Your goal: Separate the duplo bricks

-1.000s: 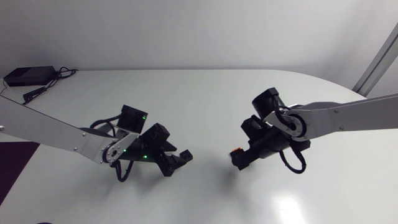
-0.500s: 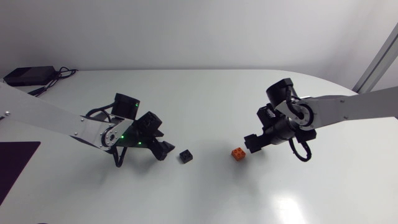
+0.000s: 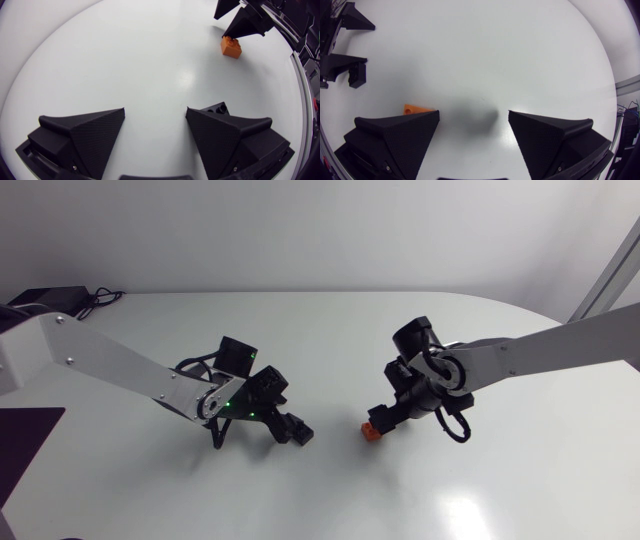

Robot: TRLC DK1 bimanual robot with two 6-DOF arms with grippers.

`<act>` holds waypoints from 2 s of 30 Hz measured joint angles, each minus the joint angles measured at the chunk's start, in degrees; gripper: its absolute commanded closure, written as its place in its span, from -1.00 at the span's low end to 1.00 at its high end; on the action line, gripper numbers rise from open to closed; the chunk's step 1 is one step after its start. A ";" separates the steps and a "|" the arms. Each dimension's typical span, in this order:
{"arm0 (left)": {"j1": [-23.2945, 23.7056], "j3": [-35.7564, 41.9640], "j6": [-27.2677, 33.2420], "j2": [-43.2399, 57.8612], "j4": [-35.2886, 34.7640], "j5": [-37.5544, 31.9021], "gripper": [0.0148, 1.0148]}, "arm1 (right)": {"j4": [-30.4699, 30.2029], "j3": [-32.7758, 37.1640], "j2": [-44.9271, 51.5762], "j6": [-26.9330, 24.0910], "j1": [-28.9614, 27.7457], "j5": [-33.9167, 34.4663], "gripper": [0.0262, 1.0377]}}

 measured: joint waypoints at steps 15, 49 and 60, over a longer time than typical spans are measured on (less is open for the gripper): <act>4.46 -4.28 -0.96 -7.98 -1.62 -0.24 -0.78 | -2.78 0.20 -5.99 1.07 -2.05 0.24 -0.92; 10.75 -15.47 0.61 -75.21 -22.01 -26.03 -0.93 | -12.70 -7.96 -54.95 -0.26 -7.30 11.58 -0.92; 14.34 -16.98 0.66 -88.85 -27.41 -27.63 -0.94 | -15.78 -10.56 -64.98 -1.88 -6.97 16.81 -0.92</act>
